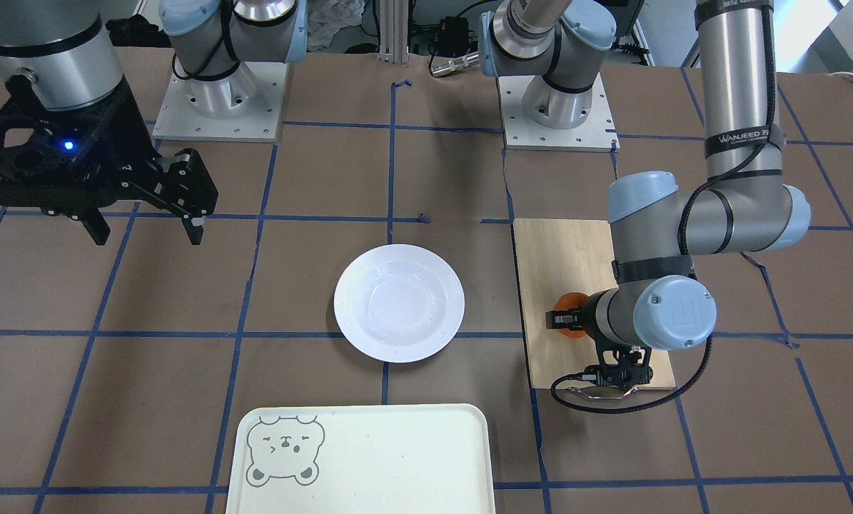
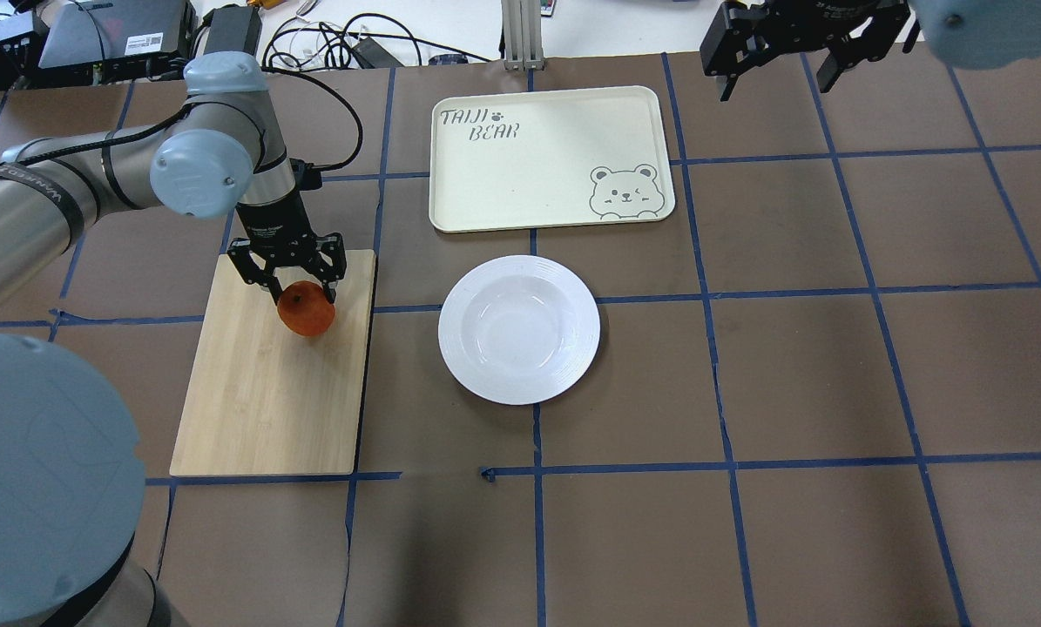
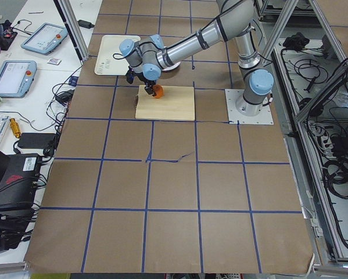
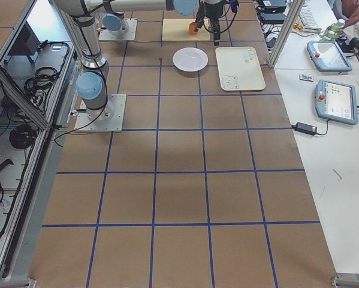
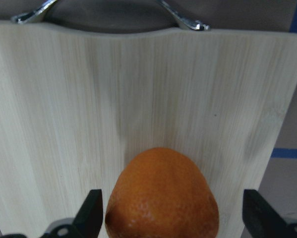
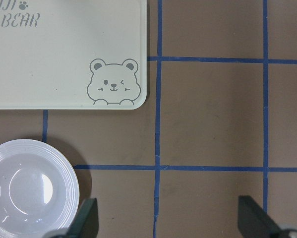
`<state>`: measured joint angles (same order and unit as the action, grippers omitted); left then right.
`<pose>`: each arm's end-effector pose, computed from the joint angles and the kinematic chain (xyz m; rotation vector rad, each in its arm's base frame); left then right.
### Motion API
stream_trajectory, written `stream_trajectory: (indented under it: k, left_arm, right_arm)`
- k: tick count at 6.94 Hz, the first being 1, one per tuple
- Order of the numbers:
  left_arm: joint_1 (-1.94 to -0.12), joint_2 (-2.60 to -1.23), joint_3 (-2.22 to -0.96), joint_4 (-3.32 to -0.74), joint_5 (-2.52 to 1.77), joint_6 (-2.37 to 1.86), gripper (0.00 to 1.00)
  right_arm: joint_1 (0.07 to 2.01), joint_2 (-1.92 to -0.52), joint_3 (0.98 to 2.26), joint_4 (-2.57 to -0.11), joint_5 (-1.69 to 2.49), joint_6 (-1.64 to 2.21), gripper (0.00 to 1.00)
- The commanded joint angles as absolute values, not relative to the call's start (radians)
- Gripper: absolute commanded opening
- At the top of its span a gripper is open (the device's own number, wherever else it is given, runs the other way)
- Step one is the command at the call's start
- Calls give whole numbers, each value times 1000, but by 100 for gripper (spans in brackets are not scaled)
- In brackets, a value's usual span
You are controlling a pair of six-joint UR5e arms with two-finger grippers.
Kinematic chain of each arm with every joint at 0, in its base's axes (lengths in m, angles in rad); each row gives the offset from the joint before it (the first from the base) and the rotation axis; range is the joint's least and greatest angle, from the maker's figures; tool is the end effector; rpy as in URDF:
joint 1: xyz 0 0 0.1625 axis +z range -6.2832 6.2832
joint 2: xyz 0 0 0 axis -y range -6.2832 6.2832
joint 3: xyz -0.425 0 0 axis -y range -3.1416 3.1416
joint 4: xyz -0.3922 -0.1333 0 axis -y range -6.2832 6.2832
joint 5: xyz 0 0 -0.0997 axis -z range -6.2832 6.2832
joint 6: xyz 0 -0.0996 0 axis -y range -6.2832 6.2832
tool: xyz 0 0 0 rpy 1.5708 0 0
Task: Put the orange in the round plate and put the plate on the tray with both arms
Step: 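Close the left gripper on the orange and lift it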
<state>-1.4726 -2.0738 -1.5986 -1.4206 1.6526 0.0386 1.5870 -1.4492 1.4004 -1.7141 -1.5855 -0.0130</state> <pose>-0.0659 -0.6082 0.2071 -0.0664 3.0295 0.5908 0.1409 -0.5580 0.5248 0.0432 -3.1125 0.3000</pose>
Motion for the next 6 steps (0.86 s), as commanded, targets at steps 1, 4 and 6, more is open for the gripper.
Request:
stream_trajectory:
  k: [1,4,6]
  left_arm:
    - [-1474,-2048,-1583,-1422,1646,38,0]
    - [-1615,-1982,-1543,-1474,1512,-100,0]
    - [-1728,-1985,-1545,-1460,1449,-263,0]
  right_arm:
    - [1588,-1454,1393,-1713,-1585,-9,100]
    - [1588,-1453,1420,-1712,-1578,-11,100]
    - [1585,-1473,1413,-1716,-1595,-11,100]
